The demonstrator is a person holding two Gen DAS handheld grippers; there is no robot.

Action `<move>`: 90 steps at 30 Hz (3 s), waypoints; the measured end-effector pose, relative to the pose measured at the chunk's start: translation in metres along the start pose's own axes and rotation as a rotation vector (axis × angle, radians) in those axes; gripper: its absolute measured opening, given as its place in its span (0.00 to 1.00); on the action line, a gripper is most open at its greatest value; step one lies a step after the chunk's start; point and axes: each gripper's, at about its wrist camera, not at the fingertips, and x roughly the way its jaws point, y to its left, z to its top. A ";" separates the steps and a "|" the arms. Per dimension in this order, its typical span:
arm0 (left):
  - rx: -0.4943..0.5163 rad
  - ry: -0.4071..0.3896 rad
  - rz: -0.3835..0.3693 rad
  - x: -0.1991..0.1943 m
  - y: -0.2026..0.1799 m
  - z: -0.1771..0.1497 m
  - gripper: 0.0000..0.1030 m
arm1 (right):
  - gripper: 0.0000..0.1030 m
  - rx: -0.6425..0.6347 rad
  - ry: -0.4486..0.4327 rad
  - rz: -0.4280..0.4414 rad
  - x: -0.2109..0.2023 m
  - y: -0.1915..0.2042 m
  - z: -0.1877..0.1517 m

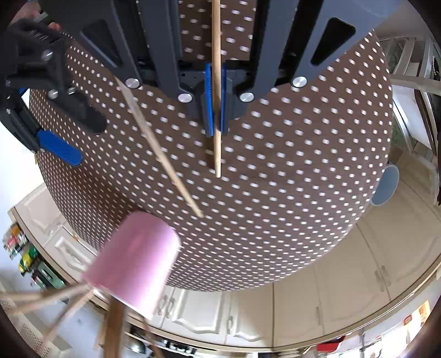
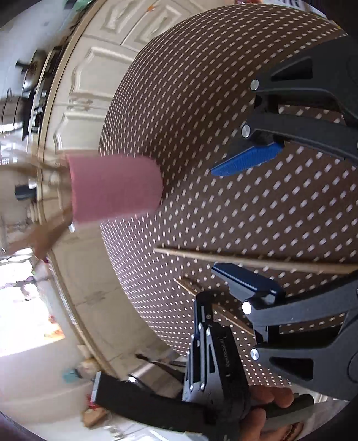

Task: Organize utensils
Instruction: 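Close the left gripper on a chopstick while the right gripper grasps another chopstick, then raise both held chopsticks and insert them into the pink cup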

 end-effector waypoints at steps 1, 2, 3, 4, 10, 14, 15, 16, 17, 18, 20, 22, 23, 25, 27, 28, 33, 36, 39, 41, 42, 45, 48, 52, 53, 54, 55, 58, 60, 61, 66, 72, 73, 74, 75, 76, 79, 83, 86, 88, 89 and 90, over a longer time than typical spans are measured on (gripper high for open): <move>-0.012 -0.008 0.004 -0.001 0.006 0.002 0.06 | 0.58 -0.013 0.012 0.002 0.006 0.006 0.004; -0.021 -0.012 0.005 -0.003 0.015 0.005 0.06 | 0.56 -0.027 0.027 0.004 0.012 0.012 0.009; -0.032 -0.013 -0.001 -0.004 0.020 0.008 0.06 | 0.54 -0.045 0.052 0.005 0.021 0.019 0.015; -0.046 -0.011 -0.010 -0.005 0.027 0.012 0.06 | 0.50 -0.052 0.066 0.009 0.027 0.024 0.019; -0.054 -0.003 -0.032 0.004 0.048 0.024 0.06 | 0.31 -0.105 0.170 -0.043 0.066 0.043 0.040; -0.042 -0.005 -0.042 0.012 0.042 0.025 0.06 | 0.06 -0.125 0.199 -0.061 0.076 0.044 0.045; -0.039 -0.006 -0.047 0.015 0.039 0.022 0.06 | 0.06 -0.121 0.205 -0.041 0.078 0.045 0.047; -0.039 -0.009 -0.058 0.013 0.038 0.023 0.06 | 0.06 -0.120 0.204 -0.037 0.078 0.045 0.046; -0.040 -0.014 -0.064 0.010 0.035 0.021 0.06 | 0.06 -0.119 0.200 -0.036 0.076 0.043 0.046; -0.037 -0.022 -0.066 0.005 0.033 0.013 0.06 | 0.06 -0.106 0.190 -0.025 0.072 0.040 0.045; -0.024 -0.044 -0.074 -0.006 0.027 0.012 0.06 | 0.06 -0.061 0.166 0.024 0.056 0.026 0.041; -0.010 -0.072 -0.085 -0.018 0.019 0.013 0.06 | 0.06 -0.030 0.130 0.058 0.039 0.017 0.040; -0.001 -0.090 -0.088 -0.026 0.014 0.014 0.06 | 0.06 -0.016 0.102 0.081 0.025 0.014 0.040; 0.018 -0.128 -0.100 -0.044 0.005 0.016 0.06 | 0.06 0.004 0.053 0.117 0.001 0.006 0.041; 0.033 -0.160 -0.111 -0.061 -0.003 0.018 0.06 | 0.06 0.009 -0.006 0.127 -0.024 0.006 0.045; 0.047 -0.187 -0.119 -0.074 -0.009 0.018 0.06 | 0.06 0.015 -0.030 0.136 -0.035 0.003 0.047; 0.088 -0.281 -0.149 -0.119 -0.031 0.015 0.06 | 0.06 0.014 -0.167 0.150 -0.093 -0.004 0.052; 0.106 -0.346 -0.166 -0.142 -0.038 0.011 0.06 | 0.06 0.010 -0.230 0.141 -0.117 -0.007 0.051; 0.133 -0.406 -0.176 -0.161 -0.051 0.005 0.06 | 0.06 0.005 -0.282 0.128 -0.132 -0.007 0.048; 0.144 -0.430 -0.177 -0.171 -0.062 0.003 0.06 | 0.06 0.009 -0.310 0.119 -0.138 -0.007 0.049; 0.153 -0.441 -0.176 -0.174 -0.066 0.002 0.06 | 0.06 0.012 -0.328 0.118 -0.143 -0.008 0.050; 0.168 -0.474 -0.183 -0.186 -0.075 0.000 0.06 | 0.06 0.010 -0.393 0.101 -0.157 -0.006 0.053; 0.175 -0.511 -0.194 -0.196 -0.083 0.005 0.06 | 0.06 0.002 -0.456 0.082 -0.167 -0.007 0.059; 0.167 -0.565 -0.199 -0.211 -0.089 0.019 0.06 | 0.05 -0.022 -0.524 0.043 -0.177 -0.003 0.071; 0.169 -0.580 -0.195 -0.214 -0.092 0.023 0.06 | 0.05 -0.025 -0.536 0.038 -0.178 -0.003 0.075; 0.173 -0.598 -0.188 -0.217 -0.094 0.027 0.06 | 0.05 -0.031 -0.553 0.026 -0.180 -0.002 0.079; 0.172 -0.616 -0.184 -0.221 -0.096 0.032 0.06 | 0.05 -0.039 -0.570 0.014 -0.181 -0.001 0.084; 0.161 -0.652 -0.187 -0.231 -0.100 0.048 0.06 | 0.06 -0.049 -0.612 -0.013 -0.183 0.000 0.097; 0.155 -0.684 -0.185 -0.235 -0.101 0.056 0.06 | 0.06 -0.052 -0.645 -0.027 -0.184 0.000 0.106; 0.152 -0.702 -0.185 -0.238 -0.102 0.062 0.06 | 0.06 -0.054 -0.655 -0.032 -0.183 0.001 0.111; 0.141 -0.770 -0.161 -0.242 -0.107 0.078 0.06 | 0.06 -0.077 -0.715 -0.079 -0.180 0.004 0.129; 0.126 -0.806 -0.146 -0.233 -0.106 0.091 0.06 | 0.06 -0.100 -0.746 -0.115 -0.170 0.005 0.138; 0.137 -0.800 -0.138 -0.228 -0.107 0.093 0.06 | 0.06 -0.100 -0.739 -0.115 -0.167 0.004 0.138; 0.135 -0.798 -0.135 -0.225 -0.106 0.093 0.06 | 0.06 -0.099 -0.739 -0.115 -0.165 0.004 0.138; 0.132 -0.796 -0.136 -0.221 -0.105 0.094 0.06 | 0.06 -0.098 -0.735 -0.111 -0.162 0.003 0.137; 0.138 -0.790 -0.137 -0.216 -0.105 0.094 0.06 | 0.06 -0.098 -0.730 -0.109 -0.160 0.002 0.136; 0.149 -0.790 -0.122 -0.207 -0.106 0.093 0.06 | 0.06 -0.097 -0.715 -0.105 -0.154 0.001 0.134; 0.149 -0.752 -0.117 -0.192 -0.104 0.095 0.06 | 0.06 -0.093 -0.697 -0.103 -0.148 -0.001 0.133; 0.154 -0.731 -0.117 -0.184 -0.102 0.096 0.06 | 0.06 -0.098 -0.671 -0.105 -0.142 -0.001 0.131; 0.166 -0.714 -0.105 -0.176 -0.103 0.095 0.06 | 0.06 -0.099 -0.654 -0.107 -0.136 -0.002 0.130; 0.167 -0.701 -0.105 -0.171 -0.102 0.094 0.06 | 0.06 -0.097 -0.647 -0.105 -0.134 -0.003 0.129; 0.167 -0.689 -0.109 -0.166 -0.101 0.094 0.06 | 0.06 -0.092 -0.637 -0.101 -0.131 -0.004 0.127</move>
